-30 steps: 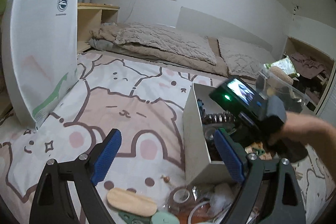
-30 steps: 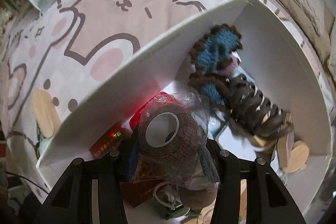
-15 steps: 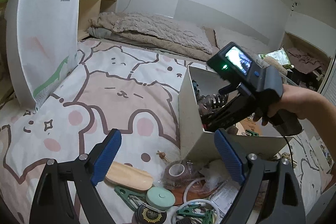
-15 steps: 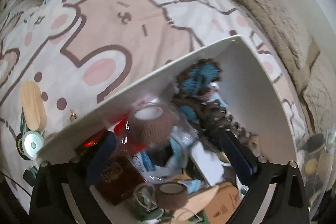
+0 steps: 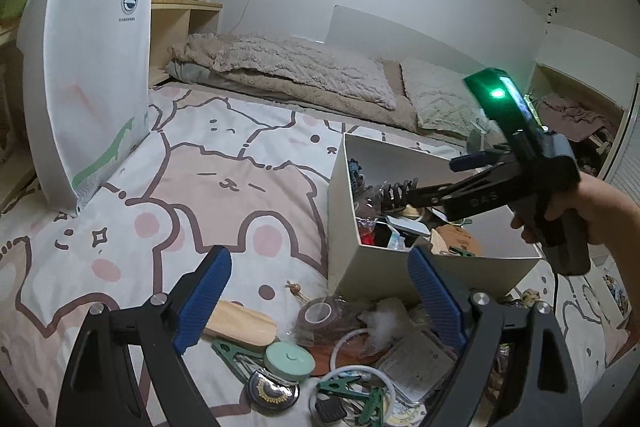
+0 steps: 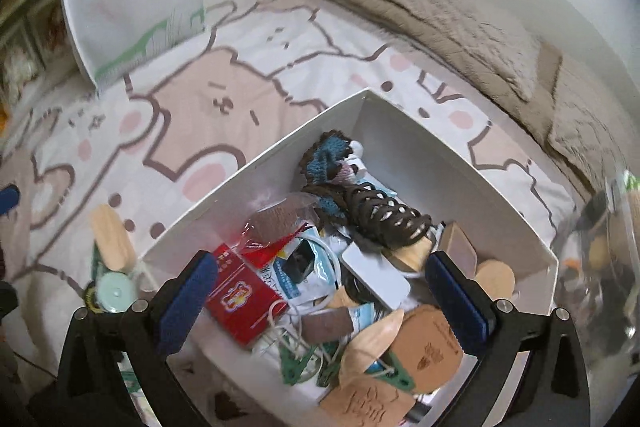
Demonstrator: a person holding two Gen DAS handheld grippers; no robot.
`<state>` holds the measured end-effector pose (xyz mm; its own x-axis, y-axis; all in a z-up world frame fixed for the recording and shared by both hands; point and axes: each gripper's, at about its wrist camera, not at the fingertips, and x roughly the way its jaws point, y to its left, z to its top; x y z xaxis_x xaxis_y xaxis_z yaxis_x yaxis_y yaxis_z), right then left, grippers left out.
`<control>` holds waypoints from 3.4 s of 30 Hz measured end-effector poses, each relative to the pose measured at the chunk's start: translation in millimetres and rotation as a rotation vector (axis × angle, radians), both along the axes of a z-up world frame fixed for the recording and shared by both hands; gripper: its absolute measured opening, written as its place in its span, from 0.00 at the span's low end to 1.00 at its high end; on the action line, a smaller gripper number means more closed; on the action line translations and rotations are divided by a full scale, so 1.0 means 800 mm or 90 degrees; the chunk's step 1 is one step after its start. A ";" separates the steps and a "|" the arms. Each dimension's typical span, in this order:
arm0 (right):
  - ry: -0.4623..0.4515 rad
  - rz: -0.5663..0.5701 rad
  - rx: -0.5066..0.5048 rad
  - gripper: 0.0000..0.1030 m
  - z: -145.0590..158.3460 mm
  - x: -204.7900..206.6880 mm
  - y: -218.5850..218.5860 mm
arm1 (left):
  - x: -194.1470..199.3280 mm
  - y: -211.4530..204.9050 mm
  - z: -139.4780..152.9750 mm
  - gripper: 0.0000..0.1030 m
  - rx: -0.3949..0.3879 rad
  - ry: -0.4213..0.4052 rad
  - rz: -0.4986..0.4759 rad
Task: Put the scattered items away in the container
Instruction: 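Tilt the right tool over the shoebox and open it to drop the tape roll, then withdraw both open tools from the shoebox back toward the pile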
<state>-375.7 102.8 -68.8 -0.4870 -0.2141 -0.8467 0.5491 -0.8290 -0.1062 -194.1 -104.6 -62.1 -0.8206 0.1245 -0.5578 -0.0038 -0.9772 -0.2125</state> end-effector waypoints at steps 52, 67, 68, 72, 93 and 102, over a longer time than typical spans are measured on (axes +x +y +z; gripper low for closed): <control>0.279 -0.180 -0.226 1.00 0.114 0.346 0.189 | 0.125 0.095 0.099 1.00 -0.043 0.096 -0.080; 0.291 -0.236 -0.242 1.00 0.096 0.377 0.210 | 0.142 0.071 0.094 1.00 -0.027 0.097 -0.062; 0.290 -0.239 -0.244 1.00 0.094 0.377 0.211 | 0.142 0.069 0.092 1.00 -0.027 0.094 -0.062; 0.286 -0.255 -0.248 1.00 0.085 0.378 0.218 | 0.141 0.064 0.083 1.00 -0.032 0.083 -0.060; 0.139 -0.311 -0.223 1.00 -0.030 0.361 0.230 | 0.122 0.054 -0.030 1.00 0.014 -0.055 -0.057; 0.082 -0.334 -0.219 1.00 -0.073 0.354 0.236 | 0.104 0.070 -0.082 1.00 0.045 -0.116 -0.090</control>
